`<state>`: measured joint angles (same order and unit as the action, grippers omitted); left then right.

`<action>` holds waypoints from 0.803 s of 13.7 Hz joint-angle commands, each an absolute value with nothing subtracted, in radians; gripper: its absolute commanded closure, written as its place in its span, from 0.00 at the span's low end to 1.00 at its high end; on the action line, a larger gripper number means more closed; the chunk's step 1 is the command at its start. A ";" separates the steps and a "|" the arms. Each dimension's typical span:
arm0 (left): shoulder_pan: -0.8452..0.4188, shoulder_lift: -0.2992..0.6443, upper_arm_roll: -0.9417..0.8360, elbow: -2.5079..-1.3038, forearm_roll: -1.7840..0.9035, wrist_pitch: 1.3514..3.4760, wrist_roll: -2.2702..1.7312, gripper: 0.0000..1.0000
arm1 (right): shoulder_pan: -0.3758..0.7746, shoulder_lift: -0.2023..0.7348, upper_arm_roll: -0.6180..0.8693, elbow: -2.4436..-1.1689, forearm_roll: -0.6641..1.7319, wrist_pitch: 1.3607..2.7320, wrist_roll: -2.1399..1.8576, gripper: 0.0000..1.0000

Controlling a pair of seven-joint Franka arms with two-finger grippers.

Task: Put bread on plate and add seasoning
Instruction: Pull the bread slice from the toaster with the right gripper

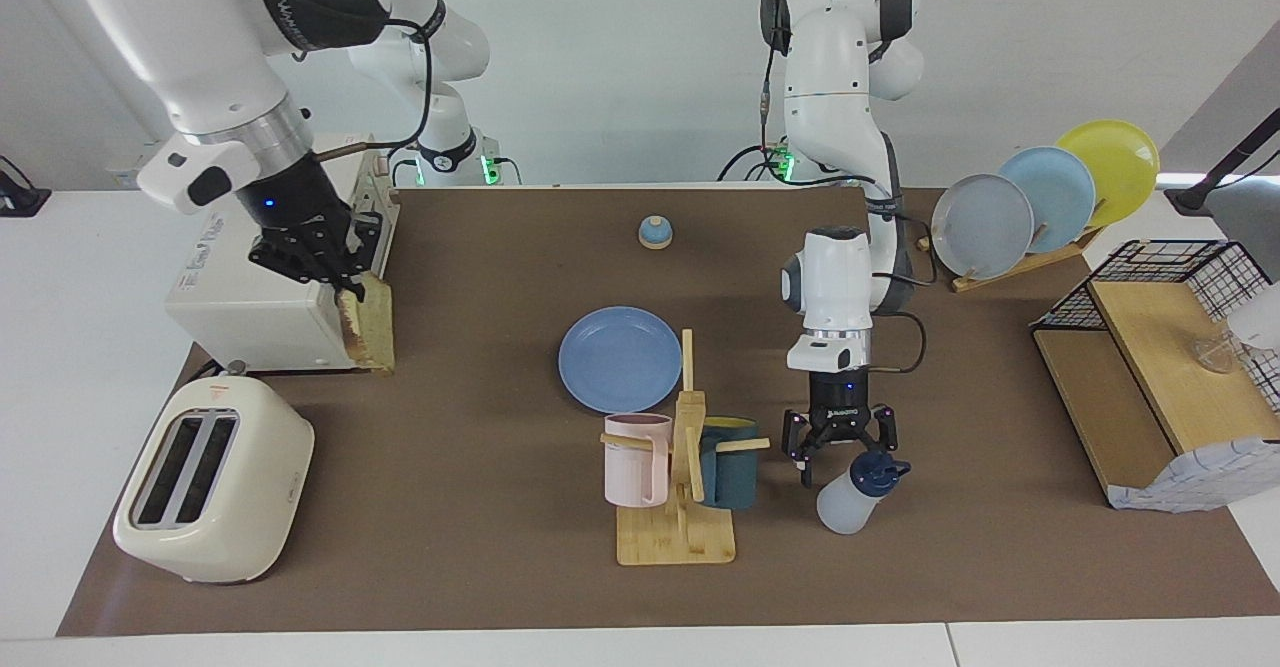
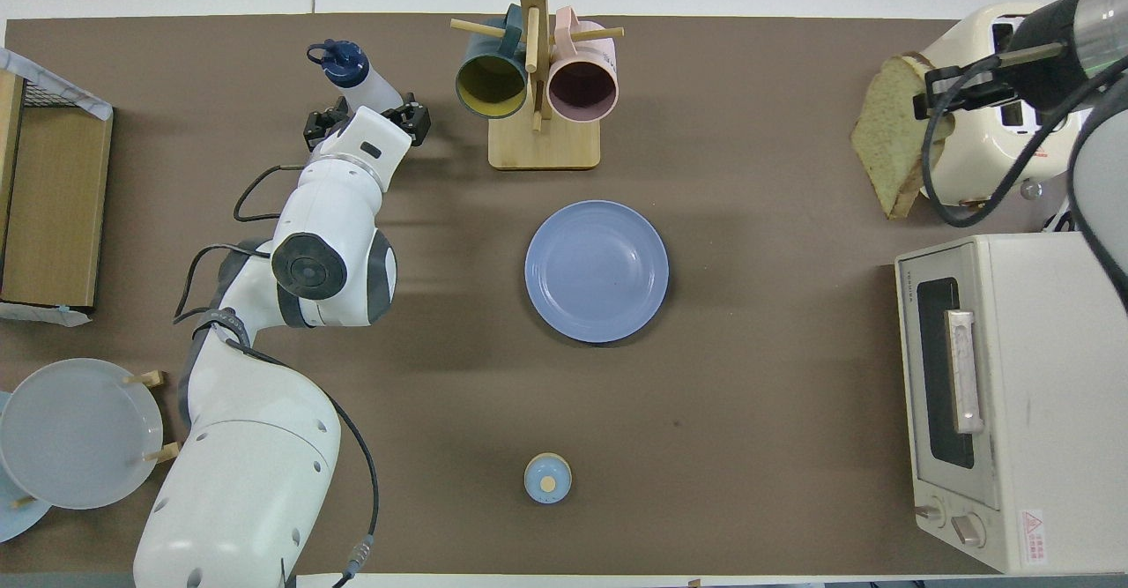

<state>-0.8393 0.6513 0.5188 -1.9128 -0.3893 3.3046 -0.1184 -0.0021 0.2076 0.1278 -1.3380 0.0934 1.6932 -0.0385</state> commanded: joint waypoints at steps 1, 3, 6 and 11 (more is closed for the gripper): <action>-0.819 0.686 0.523 -1.867 -0.408 3.287 -0.123 0.00 | 0.075 0.161 0.167 -1.419 0.110 1.712 0.012 1.00; -0.813 0.690 0.523 -1.853 -0.408 3.277 -0.123 0.00 | 0.133 0.103 0.170 -1.555 0.112 1.842 0.060 1.00; -0.807 0.706 0.523 -1.829 -0.408 3.258 -0.126 0.00 | 0.227 0.058 0.170 -1.725 0.123 2.035 0.234 1.00; -0.784 0.726 0.522 -1.778 -0.410 3.231 -0.130 0.00 | 0.328 0.092 0.170 -1.868 0.155 2.279 0.259 1.00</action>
